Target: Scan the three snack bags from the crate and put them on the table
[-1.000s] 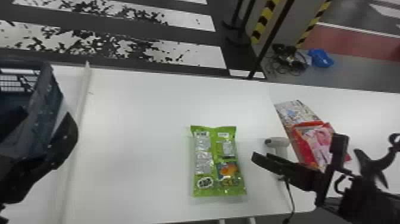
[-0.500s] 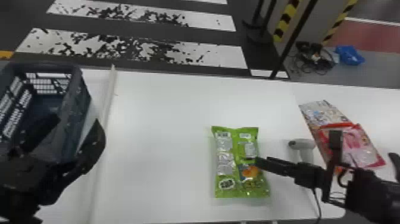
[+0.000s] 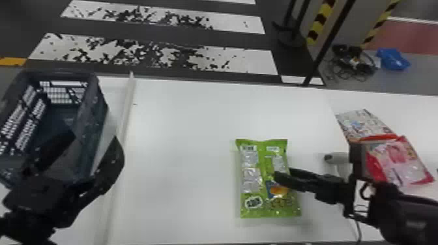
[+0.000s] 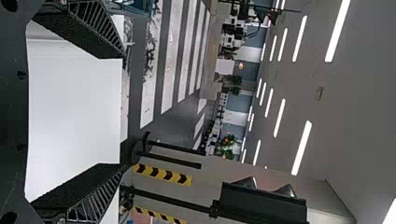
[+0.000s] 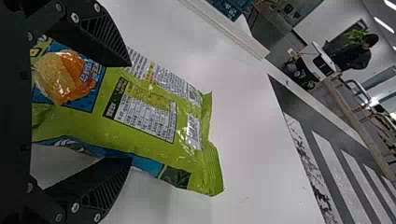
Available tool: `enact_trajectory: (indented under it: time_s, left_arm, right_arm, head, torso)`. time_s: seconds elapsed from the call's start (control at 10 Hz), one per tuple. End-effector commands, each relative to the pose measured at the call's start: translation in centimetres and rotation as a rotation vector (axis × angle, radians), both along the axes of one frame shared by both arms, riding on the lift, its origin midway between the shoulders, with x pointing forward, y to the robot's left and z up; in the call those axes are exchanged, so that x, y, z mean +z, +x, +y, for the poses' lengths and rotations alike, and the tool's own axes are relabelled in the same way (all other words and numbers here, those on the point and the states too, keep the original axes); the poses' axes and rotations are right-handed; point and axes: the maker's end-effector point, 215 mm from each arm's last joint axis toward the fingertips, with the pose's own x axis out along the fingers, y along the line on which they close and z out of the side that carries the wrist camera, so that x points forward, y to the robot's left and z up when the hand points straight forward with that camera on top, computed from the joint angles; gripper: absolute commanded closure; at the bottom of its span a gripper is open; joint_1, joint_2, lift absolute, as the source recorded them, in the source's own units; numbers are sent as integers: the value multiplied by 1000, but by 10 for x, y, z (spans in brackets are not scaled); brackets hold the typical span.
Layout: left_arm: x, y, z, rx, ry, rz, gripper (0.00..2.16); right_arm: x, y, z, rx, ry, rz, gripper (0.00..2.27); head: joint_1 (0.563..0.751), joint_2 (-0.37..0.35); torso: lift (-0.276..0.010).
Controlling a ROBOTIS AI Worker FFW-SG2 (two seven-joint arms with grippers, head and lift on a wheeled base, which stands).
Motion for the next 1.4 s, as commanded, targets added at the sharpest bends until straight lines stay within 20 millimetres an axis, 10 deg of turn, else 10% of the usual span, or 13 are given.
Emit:
enact_trajectory:
  time_s: [0.0, 0.1, 0.4, 0.8, 1.1, 1.3]
  left_arm:
    - [1, -1, 0, 1, 1, -2, 33]
    - [1, 0, 0, 1, 1, -2, 33]
    - [-2, 1, 0, 0, 1, 3, 33]
    - [-18, 10, -6, -3, -12, 21, 33]
    - [-31, 20, -3, 11, -9, 35, 33]
    - [-33, 22, 1, 22, 6, 35, 33]
  right_arm:
    - [-12, -7, 5, 16, -11, 55, 1156]
    - [-15, -12, 5, 16, -6, 92, 1980]
    - [-1, -22, 3, 4, 11, 73, 2013]
    - [88, -16, -13, -81, 272, 19, 2013]
    - [176, 50, -91, -258, 450, -128, 2013]
    - [182, 105, -186, -486, 393, -193, 2013]
  head:
    - [695, -115]
    - [695, -109]
    - [695, -109]
    - [695, -109]
    - [695, -167]
    - [695, -219]
  torso:
    - [-94]
    - [-94]
    - [-94]
    - [-94]
    - [-94]
    - [-94]
